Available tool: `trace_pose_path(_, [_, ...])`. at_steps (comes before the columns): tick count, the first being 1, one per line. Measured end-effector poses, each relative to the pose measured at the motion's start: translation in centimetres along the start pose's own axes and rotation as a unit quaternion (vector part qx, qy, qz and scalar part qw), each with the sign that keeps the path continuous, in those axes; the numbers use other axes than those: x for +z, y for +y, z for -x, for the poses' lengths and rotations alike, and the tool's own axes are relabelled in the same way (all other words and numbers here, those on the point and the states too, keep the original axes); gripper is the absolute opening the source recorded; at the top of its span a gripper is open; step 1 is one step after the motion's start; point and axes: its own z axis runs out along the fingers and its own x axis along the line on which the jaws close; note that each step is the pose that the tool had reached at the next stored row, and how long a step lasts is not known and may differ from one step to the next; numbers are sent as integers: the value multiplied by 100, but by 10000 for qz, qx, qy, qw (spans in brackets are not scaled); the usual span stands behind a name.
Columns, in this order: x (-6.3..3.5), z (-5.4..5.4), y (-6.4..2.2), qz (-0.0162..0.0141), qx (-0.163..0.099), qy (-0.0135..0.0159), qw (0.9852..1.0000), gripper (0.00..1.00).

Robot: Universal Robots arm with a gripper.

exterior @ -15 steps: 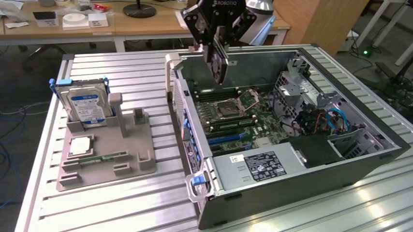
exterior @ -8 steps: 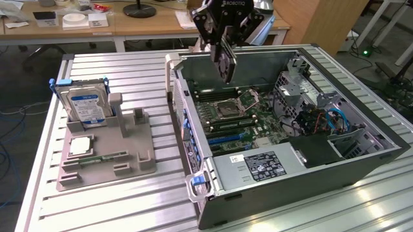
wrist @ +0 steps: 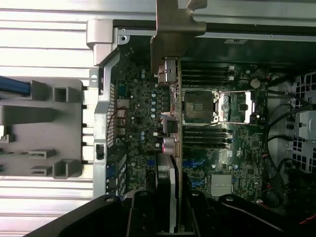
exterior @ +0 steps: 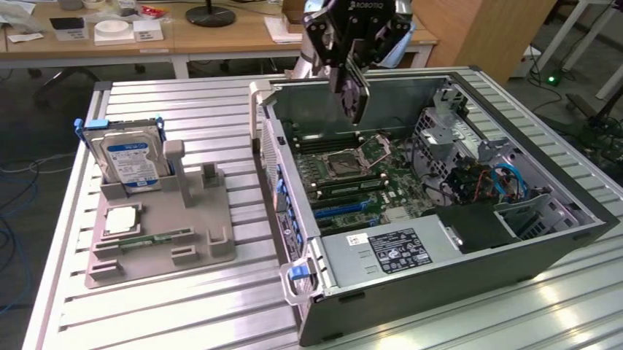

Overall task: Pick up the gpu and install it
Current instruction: 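Pick up the gpu and move the gpu toward the slot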

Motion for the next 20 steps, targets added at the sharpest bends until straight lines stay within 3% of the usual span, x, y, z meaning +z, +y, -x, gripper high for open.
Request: trace_pose_path(20, [2,477,-2,0,0,0,10000,28])
